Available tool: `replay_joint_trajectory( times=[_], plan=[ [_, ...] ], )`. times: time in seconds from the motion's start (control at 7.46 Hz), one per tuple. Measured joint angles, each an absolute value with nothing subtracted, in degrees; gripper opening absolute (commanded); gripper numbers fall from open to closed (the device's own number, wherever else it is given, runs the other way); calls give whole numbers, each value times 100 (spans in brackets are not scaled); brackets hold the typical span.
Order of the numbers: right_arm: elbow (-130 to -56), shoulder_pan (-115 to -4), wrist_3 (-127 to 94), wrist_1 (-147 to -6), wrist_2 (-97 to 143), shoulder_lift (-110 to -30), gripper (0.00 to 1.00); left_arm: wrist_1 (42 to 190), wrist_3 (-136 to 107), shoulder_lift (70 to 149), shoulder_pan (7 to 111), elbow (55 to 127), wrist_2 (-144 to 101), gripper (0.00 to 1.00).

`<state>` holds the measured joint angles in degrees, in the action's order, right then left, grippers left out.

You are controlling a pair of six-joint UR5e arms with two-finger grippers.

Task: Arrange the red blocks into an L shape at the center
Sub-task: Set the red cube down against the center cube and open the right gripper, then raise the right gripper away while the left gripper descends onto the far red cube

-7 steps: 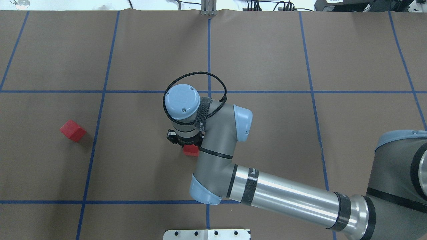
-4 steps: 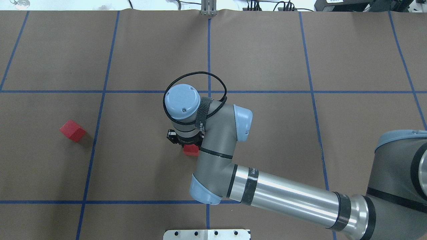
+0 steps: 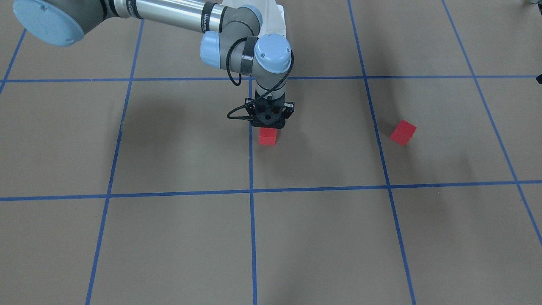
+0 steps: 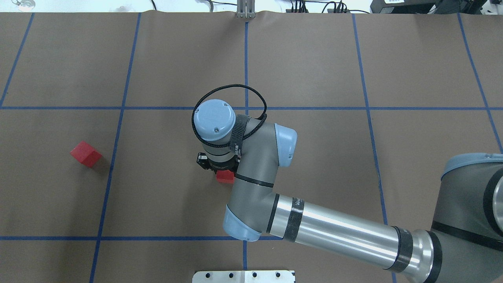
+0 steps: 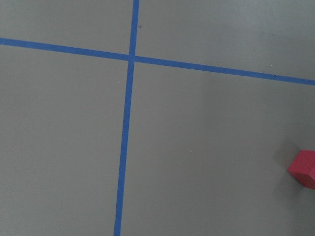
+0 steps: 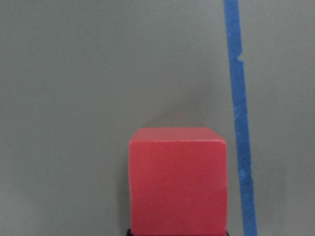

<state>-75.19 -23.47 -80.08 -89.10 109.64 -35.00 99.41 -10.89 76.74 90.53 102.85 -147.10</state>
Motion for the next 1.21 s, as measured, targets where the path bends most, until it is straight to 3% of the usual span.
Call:
replay_joint_trajectory(
  times=[0.13, 0.8, 1.21],
  plan=[
    [-7509, -2347, -8007, -8910, 10957, -3494, 99, 9941, -1090, 7673, 9053, 10289, -14717, 100],
    [-7584, -2414, -7967, -8936, 11012, -3468, 100, 9967, -1281, 7720, 9038, 10330, -14720, 100],
    [-8841, -2860, -7970, -9399, 11408, -4091, 100, 10818, -2836, 7863, 8258, 10613, -14537, 100]
  ],
)
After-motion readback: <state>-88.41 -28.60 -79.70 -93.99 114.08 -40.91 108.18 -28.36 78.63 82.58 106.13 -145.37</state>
